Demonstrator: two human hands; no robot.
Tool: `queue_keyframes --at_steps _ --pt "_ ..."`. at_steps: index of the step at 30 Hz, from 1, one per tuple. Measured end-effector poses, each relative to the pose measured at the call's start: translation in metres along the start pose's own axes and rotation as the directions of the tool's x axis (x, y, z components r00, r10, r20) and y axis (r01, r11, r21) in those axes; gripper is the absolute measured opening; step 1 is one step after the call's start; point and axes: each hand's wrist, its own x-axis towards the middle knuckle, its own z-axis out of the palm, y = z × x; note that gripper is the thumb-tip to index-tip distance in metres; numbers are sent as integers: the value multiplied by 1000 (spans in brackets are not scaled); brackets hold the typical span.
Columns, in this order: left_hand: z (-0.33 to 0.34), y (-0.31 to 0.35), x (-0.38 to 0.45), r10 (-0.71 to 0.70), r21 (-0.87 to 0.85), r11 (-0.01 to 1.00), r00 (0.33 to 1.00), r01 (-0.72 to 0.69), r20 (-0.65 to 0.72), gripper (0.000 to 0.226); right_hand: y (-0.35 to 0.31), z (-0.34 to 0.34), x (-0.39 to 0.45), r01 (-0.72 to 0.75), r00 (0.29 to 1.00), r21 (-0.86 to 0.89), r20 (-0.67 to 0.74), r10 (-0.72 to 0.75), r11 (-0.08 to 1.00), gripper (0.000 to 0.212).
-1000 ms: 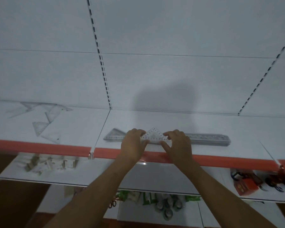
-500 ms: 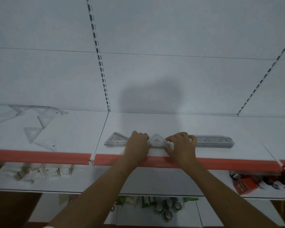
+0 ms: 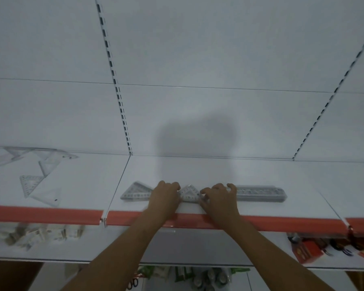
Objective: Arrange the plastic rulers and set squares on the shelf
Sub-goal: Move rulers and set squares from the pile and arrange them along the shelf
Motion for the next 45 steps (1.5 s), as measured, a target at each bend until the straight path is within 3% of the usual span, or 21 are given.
queue_keyframes --at_steps 6,10,23,30,32,34,36,42,45 --pt "-7 4 2 12 99 995 998 -18 57 30 -2 -1 3 23 1000 -76 -5 -24 997 37" --pt "-8 5 2 13 176 984 996 -28 85 37 3 0 5 68 998 -76 22 -66 995 32" --pt "-11 14 2 -46 149 988 995 32 86 30 4 -12 14 127 981 -110 160 -109 986 28" --pt "-20 22 -10 -75 179 982 996 67 40 35 4 -25 15 166 961 -69 235 -146 984 44" --pt "-24 19 -16 -91 176 981 996 87 12 39 3 -32 17 190 962 -81 213 -169 978 54" --pt "-30 13 -26 -110 149 982 994 111 -14 42 -3 -40 22 199 977 -52 93 -194 979 50" --pt "-39 3 -39 -148 78 985 988 152 -50 40 -19 -43 29 214 977 72 -20 -213 974 43" --pt "-81 -65 -97 -301 21 951 935 310 -187 39 -124 -41 32 392 917 296 -46 -397 871 40" --pt "-102 -112 -138 -377 5 921 893 390 -245 47 -198 -43 24 451 884 352 -54 -464 820 52"
